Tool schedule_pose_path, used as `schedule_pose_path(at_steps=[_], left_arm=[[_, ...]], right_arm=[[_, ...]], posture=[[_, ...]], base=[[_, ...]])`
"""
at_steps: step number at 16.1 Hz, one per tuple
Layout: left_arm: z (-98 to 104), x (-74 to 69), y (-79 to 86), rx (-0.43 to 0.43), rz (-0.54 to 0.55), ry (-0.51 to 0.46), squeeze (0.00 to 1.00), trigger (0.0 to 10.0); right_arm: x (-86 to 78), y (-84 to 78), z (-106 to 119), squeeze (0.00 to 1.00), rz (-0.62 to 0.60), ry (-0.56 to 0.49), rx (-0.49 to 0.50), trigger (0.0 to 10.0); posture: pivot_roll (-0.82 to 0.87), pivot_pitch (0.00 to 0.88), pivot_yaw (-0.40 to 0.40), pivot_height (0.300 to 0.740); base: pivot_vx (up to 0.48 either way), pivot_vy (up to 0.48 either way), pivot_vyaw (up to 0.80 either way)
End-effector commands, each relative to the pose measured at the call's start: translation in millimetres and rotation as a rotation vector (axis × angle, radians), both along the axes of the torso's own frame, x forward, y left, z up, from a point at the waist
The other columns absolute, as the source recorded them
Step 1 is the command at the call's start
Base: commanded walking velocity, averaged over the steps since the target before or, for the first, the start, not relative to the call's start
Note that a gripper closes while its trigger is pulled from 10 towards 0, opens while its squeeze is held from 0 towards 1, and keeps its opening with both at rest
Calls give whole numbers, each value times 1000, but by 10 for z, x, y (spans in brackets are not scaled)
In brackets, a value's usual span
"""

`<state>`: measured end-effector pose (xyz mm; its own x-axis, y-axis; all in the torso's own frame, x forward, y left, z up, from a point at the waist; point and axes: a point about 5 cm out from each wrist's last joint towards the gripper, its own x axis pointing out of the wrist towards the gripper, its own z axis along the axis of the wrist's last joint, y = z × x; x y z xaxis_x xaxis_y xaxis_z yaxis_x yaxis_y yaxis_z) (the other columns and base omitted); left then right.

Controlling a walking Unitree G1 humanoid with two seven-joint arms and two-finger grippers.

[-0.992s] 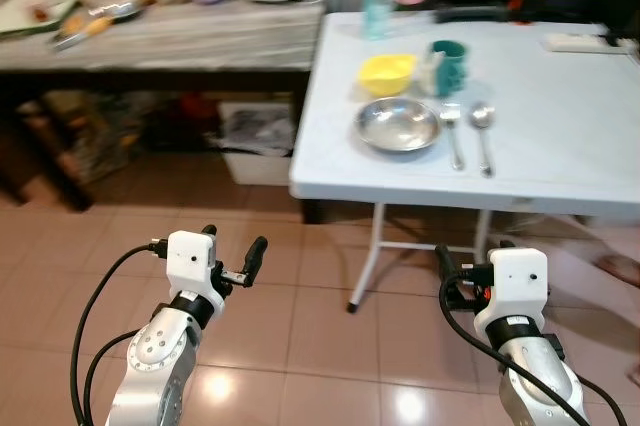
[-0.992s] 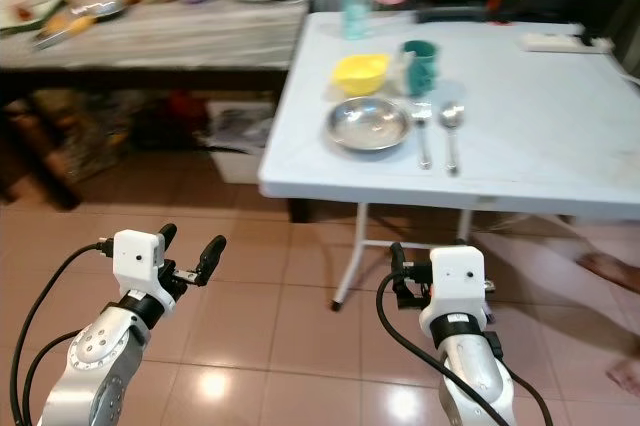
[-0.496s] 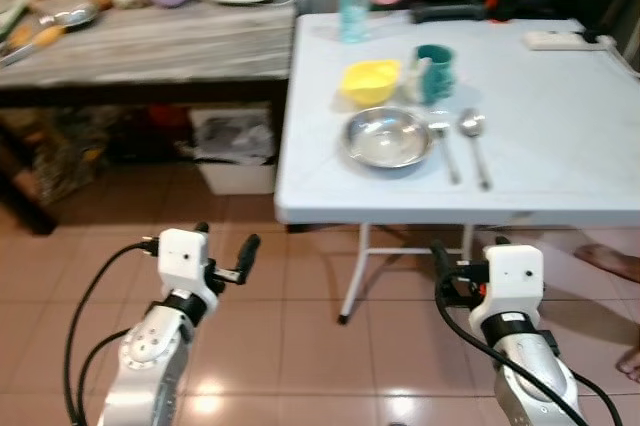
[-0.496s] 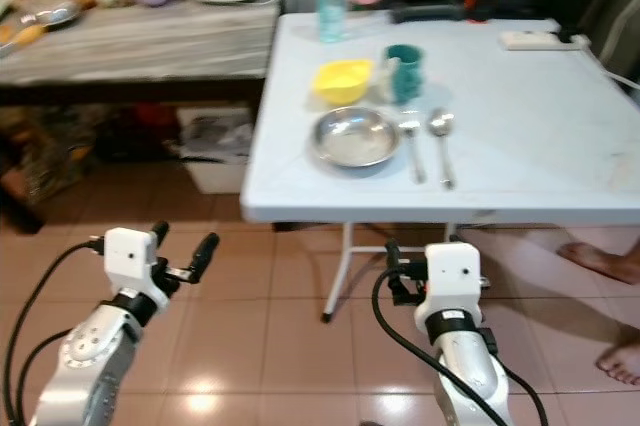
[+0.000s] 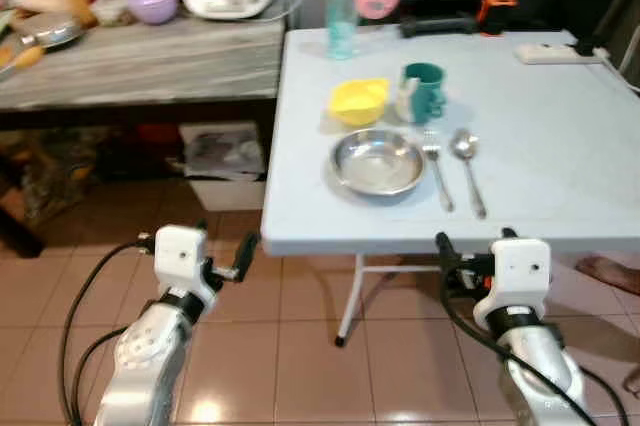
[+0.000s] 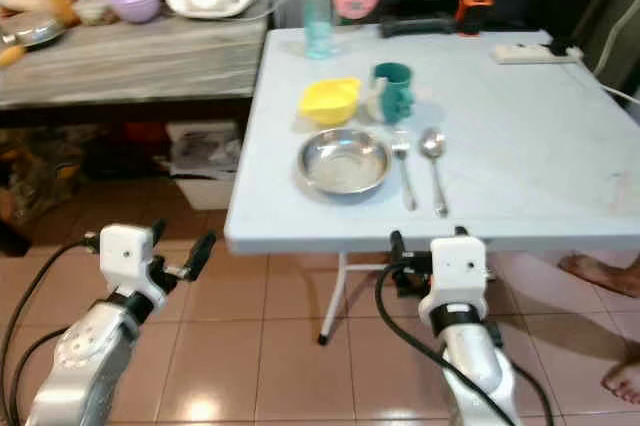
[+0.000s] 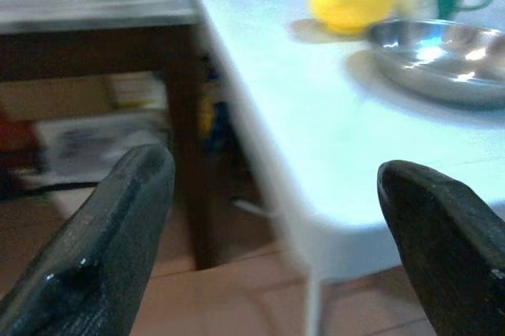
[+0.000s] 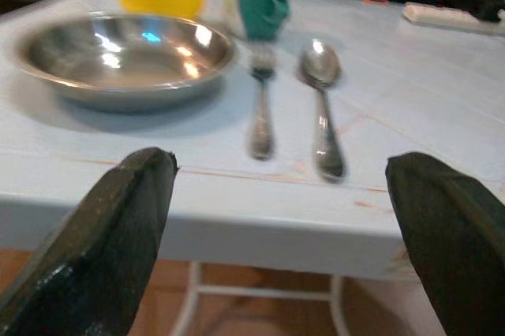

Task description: Setting the table

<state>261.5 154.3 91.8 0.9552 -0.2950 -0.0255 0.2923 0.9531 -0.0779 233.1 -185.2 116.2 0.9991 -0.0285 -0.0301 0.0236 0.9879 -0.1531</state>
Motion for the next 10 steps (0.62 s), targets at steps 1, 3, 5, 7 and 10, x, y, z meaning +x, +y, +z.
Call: schedule_pose_path(at_steps=[1,3,5,7,10], left_arm=[[40,-9,77,19,26,-6,0,10000],[68,-12,87,19,30,-13,0,10000],[79,-16,105,21,38,-15,0,10000],[79,-16,112,23,41,-15,0,10000],[75,-12,119,31,41,-11,0,10000]], right_arm=[[31,35,62,0,17,-30,-1,10000],[35,42,71,0,22,-35,-9,10000],[28,47,64,0,20,-33,-7,10000],[26,51,58,0,21,-31,-4,10000],[36,78,68,0,26,-31,21,10000]], posture=[[-62,78,51,740],[-58,82,50,740],[-55,82,52,740],[-55,82,54,740],[-54,82,59,740]], base=[[330,0,0],[324,0,0],[326,0,0],[326,0,0],[320,0,0]])
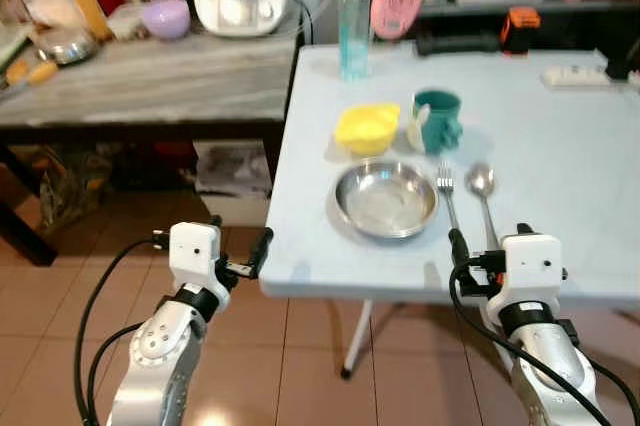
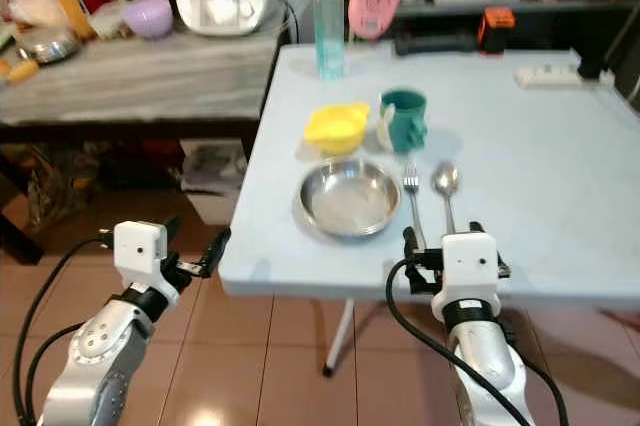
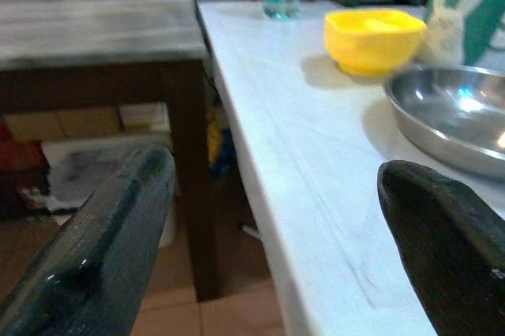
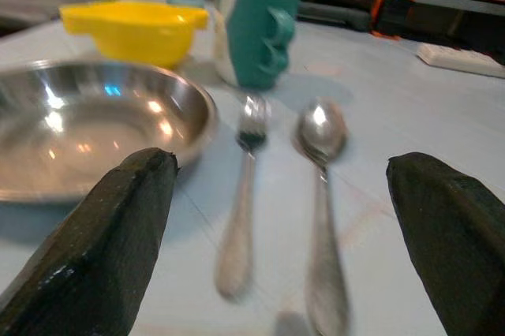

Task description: Setting the table

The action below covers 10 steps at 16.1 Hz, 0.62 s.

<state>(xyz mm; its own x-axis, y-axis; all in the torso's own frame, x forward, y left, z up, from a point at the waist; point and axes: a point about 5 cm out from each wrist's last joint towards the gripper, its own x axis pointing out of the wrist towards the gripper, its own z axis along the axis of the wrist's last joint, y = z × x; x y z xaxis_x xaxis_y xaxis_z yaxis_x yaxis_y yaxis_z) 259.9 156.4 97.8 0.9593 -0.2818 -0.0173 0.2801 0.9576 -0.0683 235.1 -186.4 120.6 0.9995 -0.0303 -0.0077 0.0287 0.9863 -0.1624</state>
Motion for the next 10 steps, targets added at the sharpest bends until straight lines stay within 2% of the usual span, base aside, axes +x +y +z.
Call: schedule_pose_path(at_steps=[1,3,6,10], left_arm=[[14,6,98,30,25,2,0,10000],[4,3,102,40,15,11,0,10000],[2,-6,116,51,12,15,0,10000],[60,30,76,94,-70,-27,0,10000]], right_arm=[[26,107,38,0,32,-10,47,10000],[51,181,105,0,64,-32,39,10000],[48,189,91,0,66,-27,45,10000],[91,164,102,0,53,-21,48,10000]], posture=[[-54,82,59,740],[-53,81,60,740],[-48,82,62,740],[-53,98,65,740]], base=[[307,0,0],[302,0,0],[274,0,0],[0,0,0]])
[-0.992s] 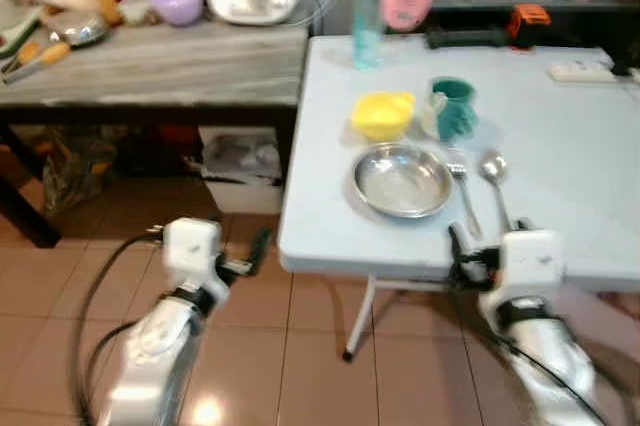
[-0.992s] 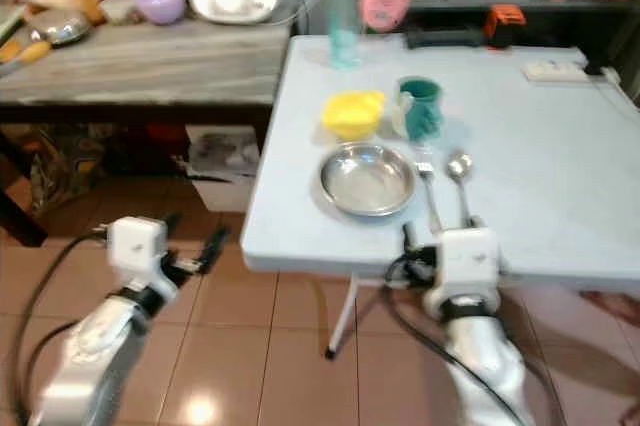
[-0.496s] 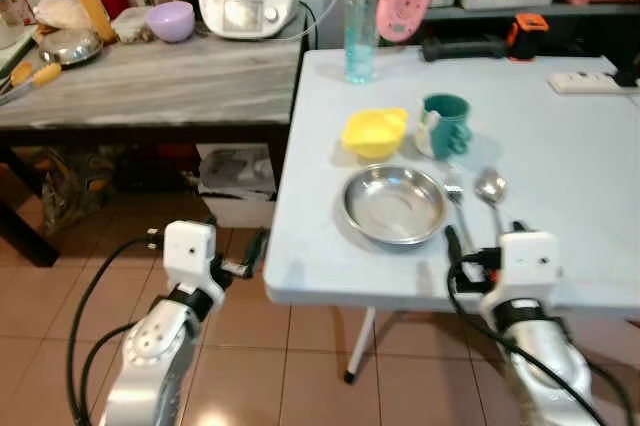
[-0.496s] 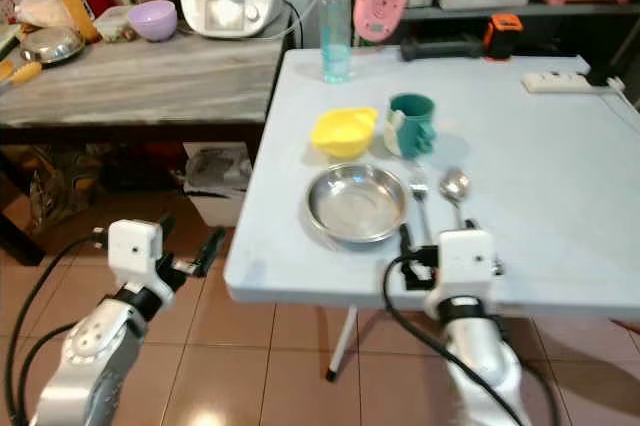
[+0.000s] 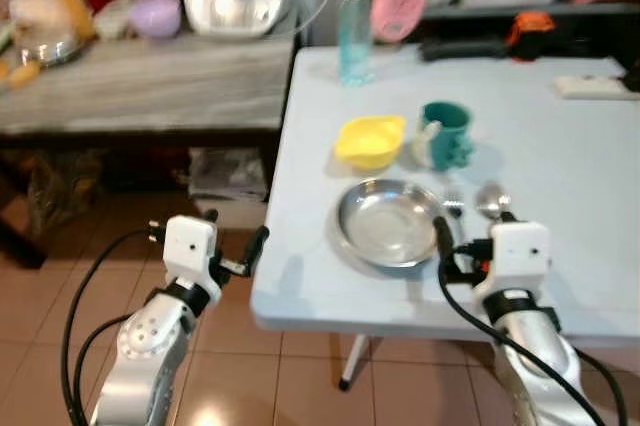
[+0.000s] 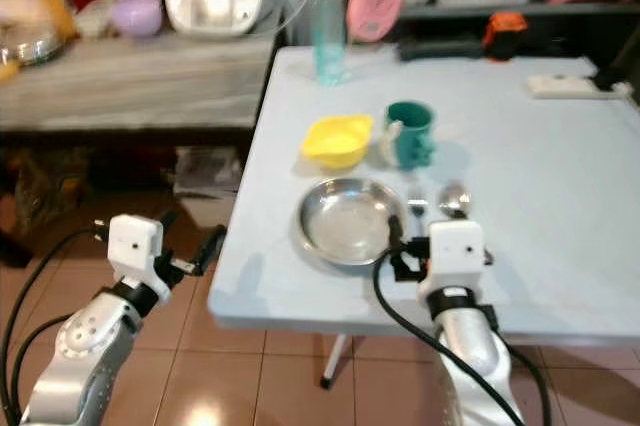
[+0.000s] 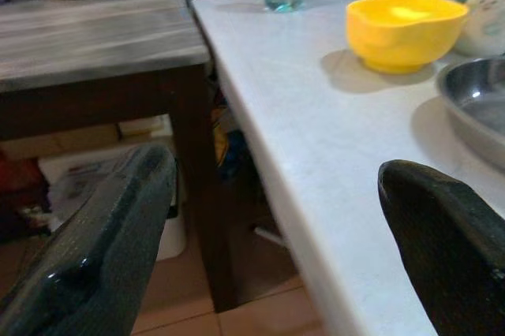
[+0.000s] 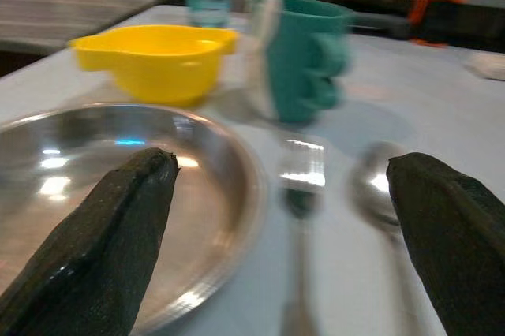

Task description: Setting the table

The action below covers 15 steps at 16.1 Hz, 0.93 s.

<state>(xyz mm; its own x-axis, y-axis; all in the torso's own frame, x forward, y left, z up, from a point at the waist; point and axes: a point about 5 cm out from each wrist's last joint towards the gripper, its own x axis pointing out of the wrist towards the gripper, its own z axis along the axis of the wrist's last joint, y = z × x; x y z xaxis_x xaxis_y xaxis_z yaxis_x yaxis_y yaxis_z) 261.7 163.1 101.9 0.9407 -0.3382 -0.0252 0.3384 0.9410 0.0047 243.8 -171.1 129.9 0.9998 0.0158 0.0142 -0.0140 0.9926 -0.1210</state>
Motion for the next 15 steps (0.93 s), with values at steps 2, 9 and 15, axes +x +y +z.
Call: schedule_pose_path(at_steps=[2,9,15], left_arm=[[39,31,-19,23,-36,-14,0,10000],[140,-12,-77,115,-191,-46,0,10000],[166,-47,-135,131,-240,-54,0,10000]], right_arm=[[40,-10,50,0,-3,-11,11,10000],[171,-5,139,0,-59,24,121,10000],[256,39,158,0,-56,125,299,10000]], posture=[[-54,103,68,740],[-51,116,78,740],[-53,122,76,740]], base=[[0,0,0],[0,0,0],[0,0,0]])
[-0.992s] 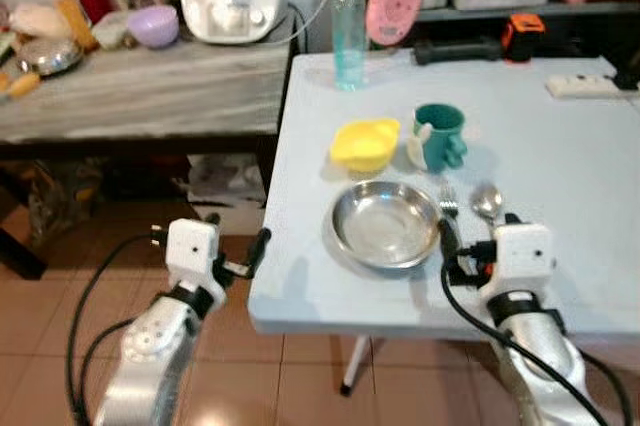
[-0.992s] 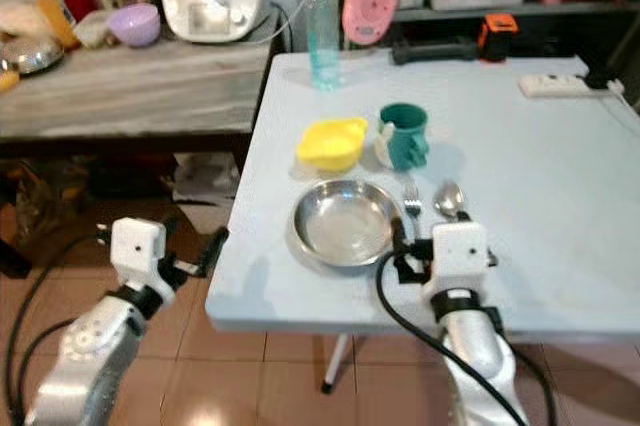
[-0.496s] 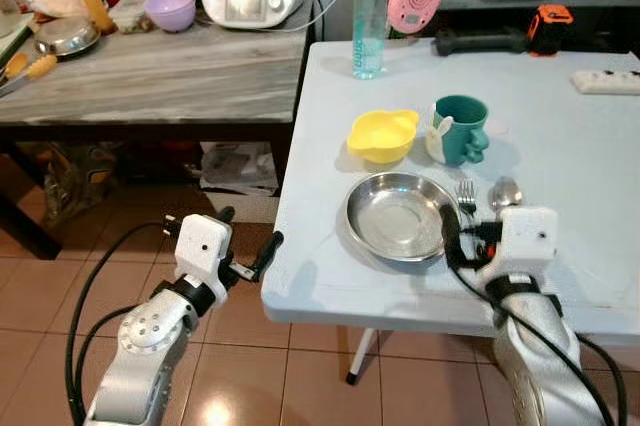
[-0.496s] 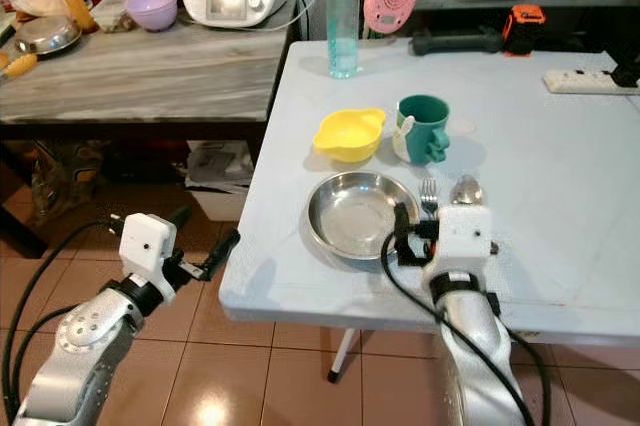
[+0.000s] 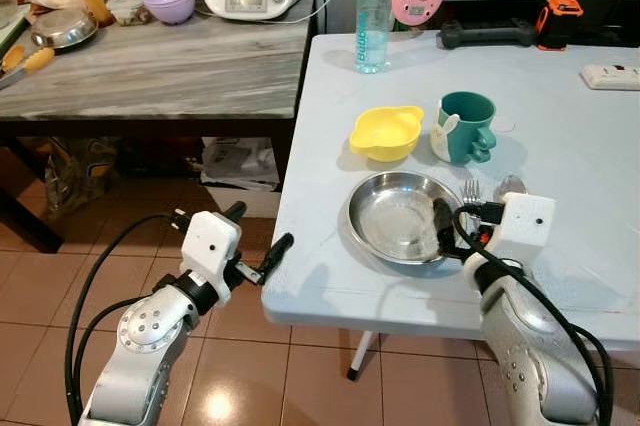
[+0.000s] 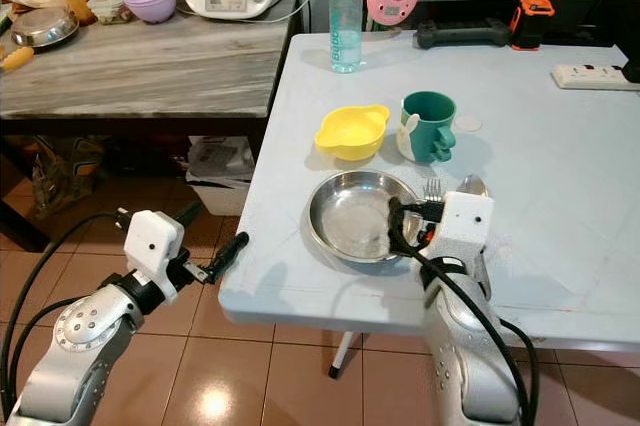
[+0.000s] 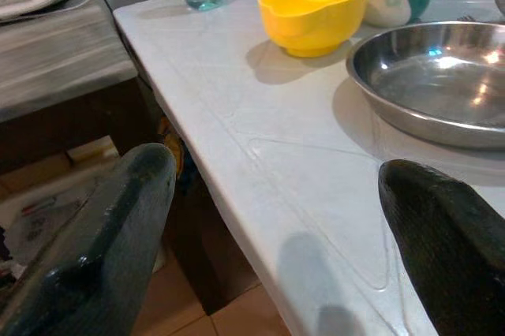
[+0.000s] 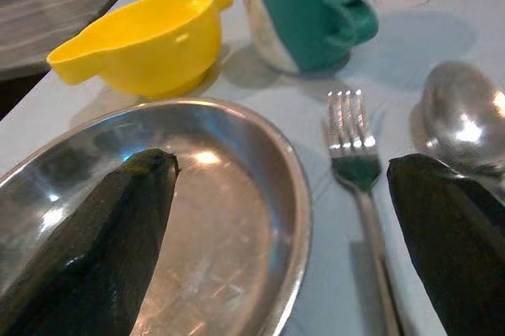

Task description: Setting the table

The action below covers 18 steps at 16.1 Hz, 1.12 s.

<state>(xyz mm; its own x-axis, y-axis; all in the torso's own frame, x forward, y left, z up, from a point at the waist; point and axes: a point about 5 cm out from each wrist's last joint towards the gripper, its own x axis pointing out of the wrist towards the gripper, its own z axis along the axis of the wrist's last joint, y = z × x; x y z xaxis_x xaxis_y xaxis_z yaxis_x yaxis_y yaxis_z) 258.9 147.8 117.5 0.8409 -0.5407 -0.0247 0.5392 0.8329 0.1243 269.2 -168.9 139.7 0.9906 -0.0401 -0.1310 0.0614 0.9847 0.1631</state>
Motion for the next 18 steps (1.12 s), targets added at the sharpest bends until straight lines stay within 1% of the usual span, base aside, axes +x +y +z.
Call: schedule_pose_path(at_steps=[1,3,7,8,9,10,12,13,15,16,17,18], left_arm=[[5,-23,10,25,-15,-2,0,10000],[-4,-27,2,26,-18,0,0,10000],[-54,-47,-24,33,-28,8,0,10000],[-67,-51,-39,33,-30,11,0,10000],[-70,-54,-49,33,-31,13,0,10000],[-74,-57,-67,32,-34,13,0,10000],[-75,-60,-88,32,-37,13,0,10000],[-75,-62,-92,33,-38,14,0,10000],[-71,-69,-89,36,-40,15,0,10000],[-67,-74,-85,36,-40,15,0,10000],[-65,-78,-80,38,-42,14,0,10000],[-66,-80,-77,40,-43,14,0,10000]], right_arm=[[20,23,63,0,18,-8,46,10000],[49,37,43,0,28,23,94,10000],[87,84,3,0,48,70,98,10000],[90,93,-27,0,61,96,85,10000],[86,115,-30,0,80,102,105,10000],[74,145,-58,0,105,130,109,10000],[44,151,-138,0,123,195,53,10000],[34,159,-154,0,140,194,25,10000],[37,154,-156,0,138,166,46,10000],[27,131,-164,0,131,171,10,10000],[-9,140,-188,0,138,192,79,10000],[-42,147,-199,0,155,204,89,10000]], posture=[[-54,121,76,740],[-53,122,74,740],[-46,125,66,740],[-46,125,65,740],[-47,127,63,740],[-47,126,62,740],[-47,130,59,740],[-47,130,59,740],[-47,130,58,740],[-46,128,58,740],[-46,127,59,740],[-46,126,60,740]], base=[[0,0,0],[0,0,0],[0,0,0],[0,0,0],[0,0,0],[0,0,0],[0,0,0],[0,0,0],[0,0,0],[0,0,0],[0,0,0],[0,0,0]])
